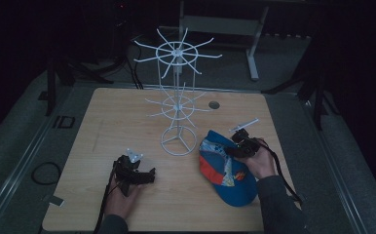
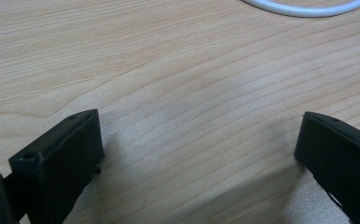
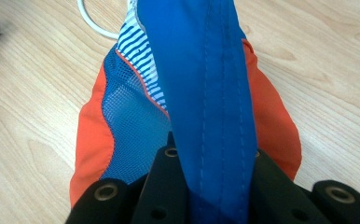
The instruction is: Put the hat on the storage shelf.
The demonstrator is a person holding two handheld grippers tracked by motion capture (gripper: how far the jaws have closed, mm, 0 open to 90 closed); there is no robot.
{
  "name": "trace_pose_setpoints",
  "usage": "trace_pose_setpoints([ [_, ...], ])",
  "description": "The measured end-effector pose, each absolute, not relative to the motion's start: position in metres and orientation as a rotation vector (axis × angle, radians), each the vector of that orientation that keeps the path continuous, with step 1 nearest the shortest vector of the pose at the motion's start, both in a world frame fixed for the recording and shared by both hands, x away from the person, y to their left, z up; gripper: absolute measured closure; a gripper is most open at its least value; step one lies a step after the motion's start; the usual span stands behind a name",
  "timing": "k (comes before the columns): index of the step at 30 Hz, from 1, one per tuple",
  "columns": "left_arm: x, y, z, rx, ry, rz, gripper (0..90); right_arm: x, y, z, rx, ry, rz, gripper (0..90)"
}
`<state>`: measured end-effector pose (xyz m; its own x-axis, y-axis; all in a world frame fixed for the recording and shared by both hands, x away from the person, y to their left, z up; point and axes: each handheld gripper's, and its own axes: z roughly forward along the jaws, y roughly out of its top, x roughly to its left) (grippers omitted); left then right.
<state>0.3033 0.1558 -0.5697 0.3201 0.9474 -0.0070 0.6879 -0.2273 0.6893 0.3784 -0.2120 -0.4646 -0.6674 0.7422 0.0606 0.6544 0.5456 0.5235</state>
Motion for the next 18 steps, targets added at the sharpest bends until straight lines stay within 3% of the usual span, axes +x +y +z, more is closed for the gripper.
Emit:
trace_pose_setpoints([
  [18, 0.303, 0.156, -0.57, 2.0, 1.436, 0.568, 1.4, 0.357, -0.223, -0.435, 1.135, 2.525, 0.915, 87.5],
])
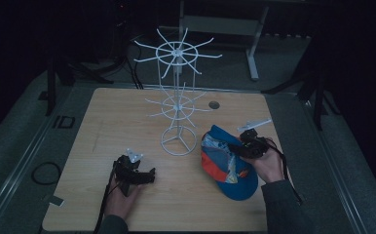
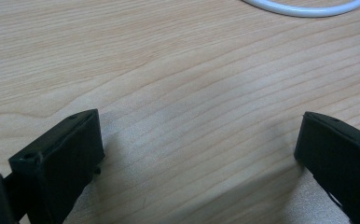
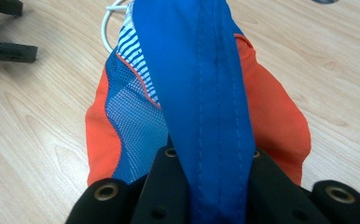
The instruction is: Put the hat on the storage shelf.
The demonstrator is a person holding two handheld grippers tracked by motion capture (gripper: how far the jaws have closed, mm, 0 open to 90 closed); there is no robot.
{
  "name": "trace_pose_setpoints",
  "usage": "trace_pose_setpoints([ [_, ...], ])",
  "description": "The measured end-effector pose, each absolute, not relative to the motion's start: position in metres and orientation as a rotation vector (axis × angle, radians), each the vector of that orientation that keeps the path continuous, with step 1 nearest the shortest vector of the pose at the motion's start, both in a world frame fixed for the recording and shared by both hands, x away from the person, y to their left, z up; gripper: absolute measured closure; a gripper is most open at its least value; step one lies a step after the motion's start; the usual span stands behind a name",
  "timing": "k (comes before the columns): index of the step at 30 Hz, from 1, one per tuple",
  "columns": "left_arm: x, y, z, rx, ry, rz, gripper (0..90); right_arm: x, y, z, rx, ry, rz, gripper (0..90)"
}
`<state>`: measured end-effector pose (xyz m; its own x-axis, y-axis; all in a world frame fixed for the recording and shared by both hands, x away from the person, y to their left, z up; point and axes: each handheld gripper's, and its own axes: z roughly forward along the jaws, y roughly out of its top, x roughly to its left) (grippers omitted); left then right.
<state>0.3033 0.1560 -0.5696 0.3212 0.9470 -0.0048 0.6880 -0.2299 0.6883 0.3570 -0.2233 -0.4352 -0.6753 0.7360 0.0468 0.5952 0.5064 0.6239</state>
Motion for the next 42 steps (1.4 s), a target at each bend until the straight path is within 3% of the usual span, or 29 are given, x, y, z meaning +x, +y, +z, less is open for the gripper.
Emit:
trace_pose_setpoints([
  [42, 0.303, 0.156, -0.569, 2.002, 1.437, 0.566, 1.4, 0.323, -0.231, -0.372, 1.007, 2.364, 1.137, 87.3],
])
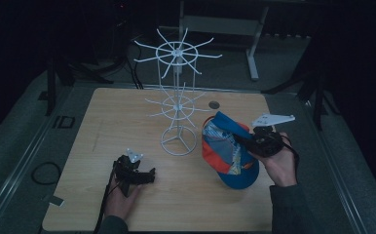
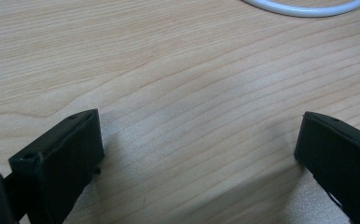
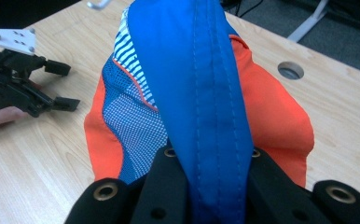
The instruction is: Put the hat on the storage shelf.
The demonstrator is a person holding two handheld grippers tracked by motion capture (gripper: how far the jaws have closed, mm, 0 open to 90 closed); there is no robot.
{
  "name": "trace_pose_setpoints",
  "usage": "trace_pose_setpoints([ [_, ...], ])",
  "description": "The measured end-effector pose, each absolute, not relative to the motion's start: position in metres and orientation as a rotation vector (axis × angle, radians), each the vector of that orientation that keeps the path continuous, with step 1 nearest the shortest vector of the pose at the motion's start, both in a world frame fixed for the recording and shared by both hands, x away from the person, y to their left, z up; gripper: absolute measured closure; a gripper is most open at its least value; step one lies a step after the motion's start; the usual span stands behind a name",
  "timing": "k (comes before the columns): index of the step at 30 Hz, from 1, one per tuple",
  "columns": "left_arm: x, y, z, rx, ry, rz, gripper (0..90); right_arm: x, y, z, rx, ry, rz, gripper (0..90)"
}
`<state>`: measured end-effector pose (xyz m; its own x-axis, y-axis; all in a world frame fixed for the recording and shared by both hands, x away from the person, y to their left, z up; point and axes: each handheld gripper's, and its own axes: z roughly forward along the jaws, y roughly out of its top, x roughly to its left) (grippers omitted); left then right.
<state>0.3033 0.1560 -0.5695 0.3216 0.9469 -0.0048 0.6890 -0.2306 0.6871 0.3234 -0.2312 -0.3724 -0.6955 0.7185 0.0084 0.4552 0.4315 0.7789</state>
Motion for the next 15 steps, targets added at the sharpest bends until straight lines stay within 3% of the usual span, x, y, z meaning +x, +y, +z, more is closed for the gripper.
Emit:
trace_pose_setpoints([
  [15, 0.303, 0.156, -0.569, 2.003, 1.436, 0.568, 1.4, 0.317, -0.233, -0.348, 0.952, 2.334, 1.206, 87.3],
])
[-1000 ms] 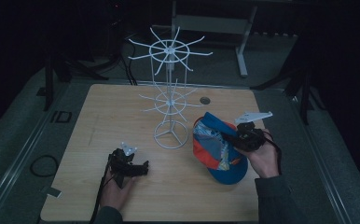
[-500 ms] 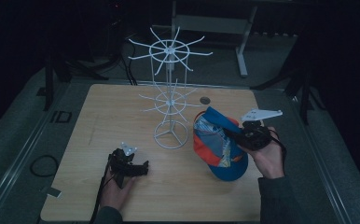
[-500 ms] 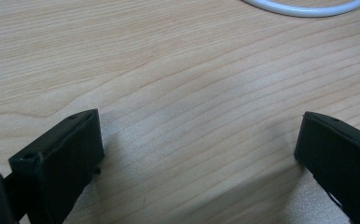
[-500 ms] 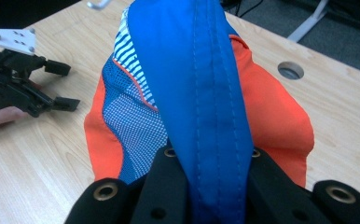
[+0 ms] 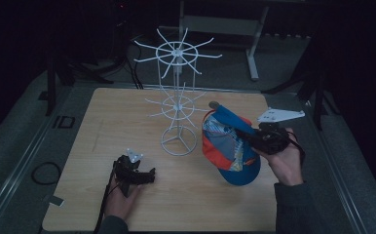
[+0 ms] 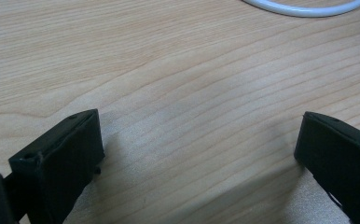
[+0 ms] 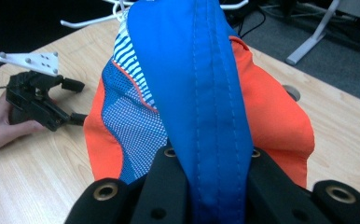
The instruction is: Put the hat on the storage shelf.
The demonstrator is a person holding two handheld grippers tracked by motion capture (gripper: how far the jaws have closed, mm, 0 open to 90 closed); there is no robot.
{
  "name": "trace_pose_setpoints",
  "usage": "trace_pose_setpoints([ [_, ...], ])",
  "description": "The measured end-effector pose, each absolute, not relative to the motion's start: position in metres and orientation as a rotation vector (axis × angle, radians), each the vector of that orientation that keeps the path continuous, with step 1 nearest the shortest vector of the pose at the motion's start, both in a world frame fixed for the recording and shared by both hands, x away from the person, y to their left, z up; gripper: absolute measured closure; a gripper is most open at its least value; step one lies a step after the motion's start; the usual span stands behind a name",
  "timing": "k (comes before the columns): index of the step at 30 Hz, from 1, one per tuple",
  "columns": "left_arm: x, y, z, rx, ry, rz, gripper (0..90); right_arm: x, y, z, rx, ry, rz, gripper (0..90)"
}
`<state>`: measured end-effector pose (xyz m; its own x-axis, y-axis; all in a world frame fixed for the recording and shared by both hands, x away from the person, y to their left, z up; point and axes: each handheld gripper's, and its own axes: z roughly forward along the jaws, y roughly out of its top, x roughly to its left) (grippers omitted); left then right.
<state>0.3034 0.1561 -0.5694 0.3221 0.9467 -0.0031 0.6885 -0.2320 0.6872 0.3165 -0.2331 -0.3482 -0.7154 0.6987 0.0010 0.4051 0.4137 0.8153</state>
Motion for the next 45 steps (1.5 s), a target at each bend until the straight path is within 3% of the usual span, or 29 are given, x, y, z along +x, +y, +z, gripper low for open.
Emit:
trace_pose_setpoints([
  [45, 0.303, 0.156, -0.569, 2.003, 1.436, 0.566, 1.4, 0.301, -0.241, -0.308, 0.825, 2.187, 1.489, 87.3],
])
